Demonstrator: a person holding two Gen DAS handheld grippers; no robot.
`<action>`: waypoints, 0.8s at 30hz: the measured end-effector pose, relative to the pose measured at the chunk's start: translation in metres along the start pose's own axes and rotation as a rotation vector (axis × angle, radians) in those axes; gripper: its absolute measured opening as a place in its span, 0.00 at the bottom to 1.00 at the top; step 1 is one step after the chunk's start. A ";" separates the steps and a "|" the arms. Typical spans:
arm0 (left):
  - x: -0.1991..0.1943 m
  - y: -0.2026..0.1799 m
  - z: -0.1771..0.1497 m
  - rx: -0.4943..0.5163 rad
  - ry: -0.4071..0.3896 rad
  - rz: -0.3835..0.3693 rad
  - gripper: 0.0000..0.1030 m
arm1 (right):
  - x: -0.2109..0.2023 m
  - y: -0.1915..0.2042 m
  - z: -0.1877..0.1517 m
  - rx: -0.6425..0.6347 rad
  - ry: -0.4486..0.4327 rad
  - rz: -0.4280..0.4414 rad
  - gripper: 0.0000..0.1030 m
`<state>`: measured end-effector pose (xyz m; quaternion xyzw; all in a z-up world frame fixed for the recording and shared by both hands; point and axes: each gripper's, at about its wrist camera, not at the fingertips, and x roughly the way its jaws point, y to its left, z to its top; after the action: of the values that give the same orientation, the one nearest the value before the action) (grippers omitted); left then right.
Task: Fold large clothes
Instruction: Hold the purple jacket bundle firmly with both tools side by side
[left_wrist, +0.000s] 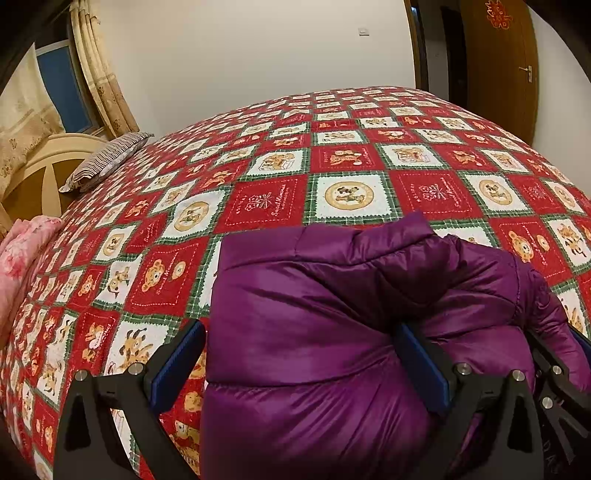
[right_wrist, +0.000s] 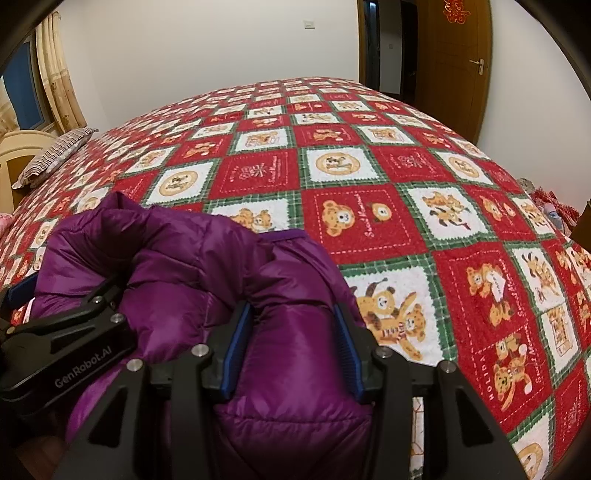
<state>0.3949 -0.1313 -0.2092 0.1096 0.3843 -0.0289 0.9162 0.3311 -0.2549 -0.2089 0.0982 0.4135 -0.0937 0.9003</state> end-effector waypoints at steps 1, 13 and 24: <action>0.000 0.000 0.000 0.001 0.000 0.002 0.99 | 0.000 0.000 0.000 0.000 0.001 0.000 0.48; 0.001 -0.004 0.000 0.015 0.004 0.018 0.99 | 0.004 0.003 0.000 -0.017 0.005 -0.030 0.49; 0.001 -0.005 0.001 0.017 0.005 0.023 0.99 | 0.004 0.004 0.001 -0.024 0.007 -0.040 0.50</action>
<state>0.3954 -0.1362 -0.2104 0.1216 0.3849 -0.0215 0.9147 0.3356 -0.2514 -0.2114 0.0796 0.4194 -0.1064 0.8980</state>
